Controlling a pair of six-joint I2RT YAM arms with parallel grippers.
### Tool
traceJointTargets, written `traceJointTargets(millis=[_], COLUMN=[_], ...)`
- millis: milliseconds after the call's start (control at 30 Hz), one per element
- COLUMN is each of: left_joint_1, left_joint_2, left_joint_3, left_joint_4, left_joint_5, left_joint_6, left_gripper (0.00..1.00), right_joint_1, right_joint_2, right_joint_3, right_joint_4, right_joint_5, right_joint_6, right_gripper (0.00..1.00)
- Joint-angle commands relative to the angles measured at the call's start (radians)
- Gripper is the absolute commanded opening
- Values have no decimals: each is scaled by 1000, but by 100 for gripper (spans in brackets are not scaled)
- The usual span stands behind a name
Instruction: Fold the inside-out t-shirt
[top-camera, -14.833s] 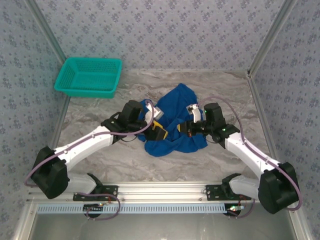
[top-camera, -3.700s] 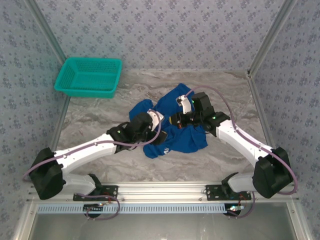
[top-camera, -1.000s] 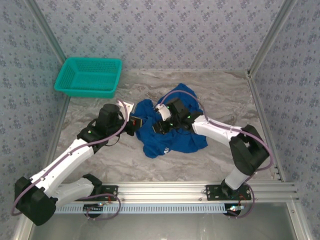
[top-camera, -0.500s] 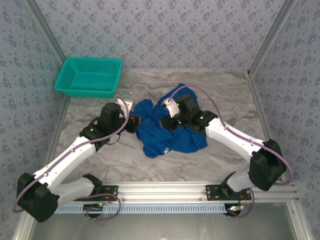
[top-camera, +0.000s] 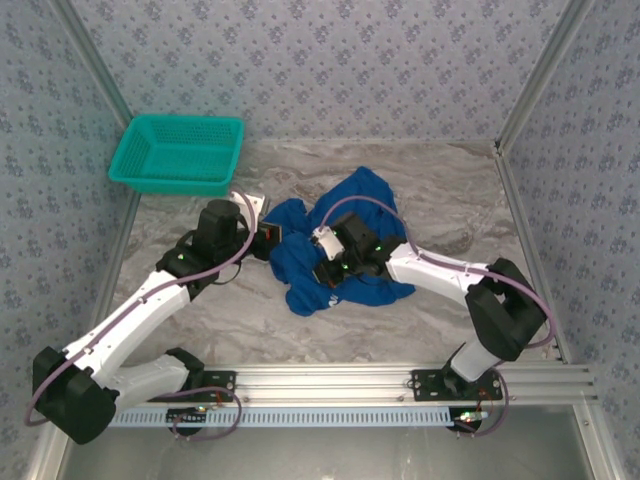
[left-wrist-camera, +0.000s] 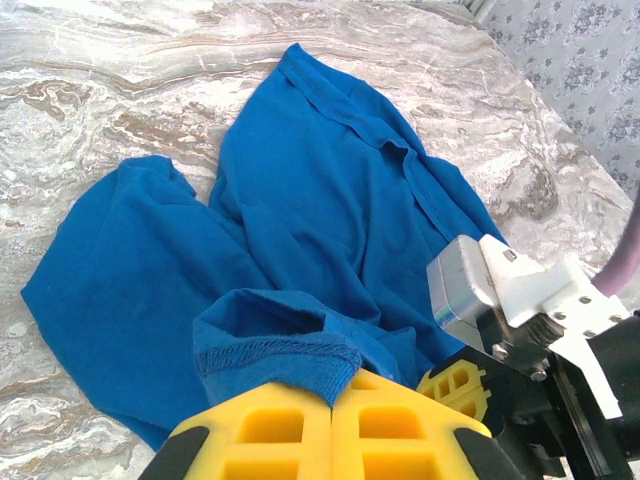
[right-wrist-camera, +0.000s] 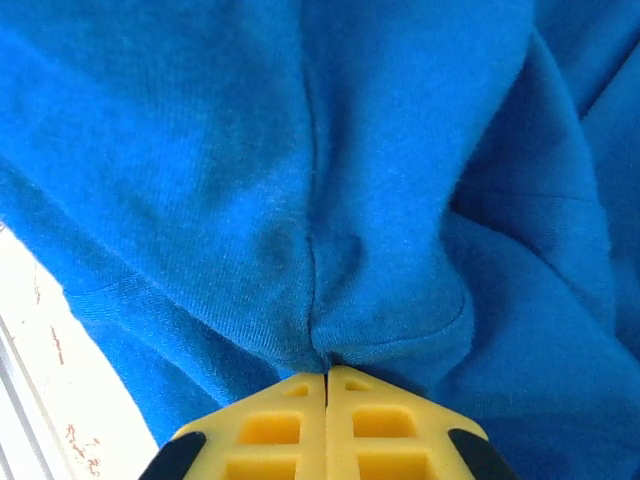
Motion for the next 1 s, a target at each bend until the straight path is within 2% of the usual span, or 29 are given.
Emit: traceJointTargets(millis=[0,167,367,533,667,867,967], left_joint_1=[5,33,75,79,82,111,120], left_joint_2=[0,11,61,128,221,457,579], left_joint_3=[33,39,75,156,246,433,549], left_joint_4=[-10,-17,9,17,65,120,126], left_joint_5=[-38,-108,-95,-86,-71,-52,-10], left_joint_6=[-4,-56,-99,-76,-67,-82,-83], left_gripper=[0,0,0,0,3,4,4], right_joint_1=[-16,-87,-189,-207,-246,-304,-310], right_joint_2=[-68,-259,-409,-389,-332,-255,-214], right_joint_3=[48,85,78,138,193,229,245], right_joint_4=[-59,-157,-78,-54,-143,-216,-284], right_joint_5=[-7,-60,-178,-159,-101,-13,91], right_joint_6=[-21,-65,-4,31,28,74,65], right_gripper=[0,0,0,0,0,0,0])
